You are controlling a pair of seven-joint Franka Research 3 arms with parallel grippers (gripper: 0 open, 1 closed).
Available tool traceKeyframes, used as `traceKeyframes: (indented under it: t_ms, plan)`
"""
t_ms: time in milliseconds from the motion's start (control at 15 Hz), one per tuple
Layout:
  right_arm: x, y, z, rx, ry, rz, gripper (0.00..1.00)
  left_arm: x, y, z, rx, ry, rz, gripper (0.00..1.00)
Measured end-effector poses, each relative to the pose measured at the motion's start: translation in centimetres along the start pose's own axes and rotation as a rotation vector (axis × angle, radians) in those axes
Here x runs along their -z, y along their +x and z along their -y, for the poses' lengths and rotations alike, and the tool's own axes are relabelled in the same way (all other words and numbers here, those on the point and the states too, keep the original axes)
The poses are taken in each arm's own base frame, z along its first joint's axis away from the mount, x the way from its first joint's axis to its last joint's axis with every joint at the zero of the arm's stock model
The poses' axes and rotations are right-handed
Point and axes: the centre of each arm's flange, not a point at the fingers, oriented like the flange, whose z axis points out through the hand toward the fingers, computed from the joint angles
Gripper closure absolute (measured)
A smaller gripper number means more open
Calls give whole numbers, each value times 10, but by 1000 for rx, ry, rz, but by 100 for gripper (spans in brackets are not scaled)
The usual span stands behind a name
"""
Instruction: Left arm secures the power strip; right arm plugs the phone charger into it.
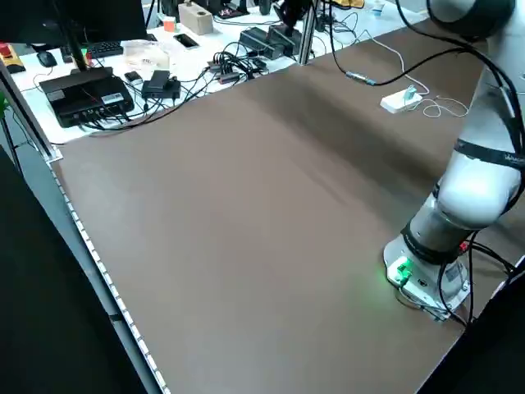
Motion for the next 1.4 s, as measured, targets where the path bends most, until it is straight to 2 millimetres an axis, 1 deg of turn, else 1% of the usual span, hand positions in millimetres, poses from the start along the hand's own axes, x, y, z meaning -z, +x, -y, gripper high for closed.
traceKeyframes:
  t_ms: [133, 200, 333, 400, 467, 533, 667, 933, 1000, 1067, 1133, 1333, 1400]
  plan:
    - [0, 0, -4, -7, -1, 0, 0, 25, -10, 26, 26, 23, -4, 99]
    - [0, 0, -4, -8, -1, 0, 0, 38, -15, 32, 35, 33, -9, 99]
    - [0, 0, -6, -11, -2, 0, 0, 62, -27, 33, 42, 52, -13, 99]
    - [0, 0, -6, -12, -2, 0, 0, 79, -35, 29, 51, 64, -26, 97]
    - [0, 0, -6, -12, -2, 1, 0, 84, -38, 27, 54, 65, -32, 91]
    - [0, 0, -6, -11, -2, 2, 0, 87, -39, 25, 57, 57, -34, 82]
    - [0, 0, -5, -10, -2, 3, 0, 88, -41, 23, 64, 37, -29, 64]
    - [-1, 0, -6, -12, -3, 4, 0, 91, -41, 25, 76, 31, -28, 29]
    - [-1, 0, -6, -12, -3, 5, 0, 90, -43, 25, 77, 32, -12, 15]
    - [-1, 0, -6, -12, -3, 5, 0, 90, -45, 25, 77, 32, 4, 6]
    - [-1, 0, -6, -12, -3, 5, 0, 93, -47, 24, 77, 33, 7, 0]
    - [-1, 0, -5, -12, -3, 5, 0, 107, -55, 18, 76, 28, -1, 0]
    - [-1, 0, -5, -12, -3, 5, 0, 110, -57, 20, 84, 24, -2, 0]
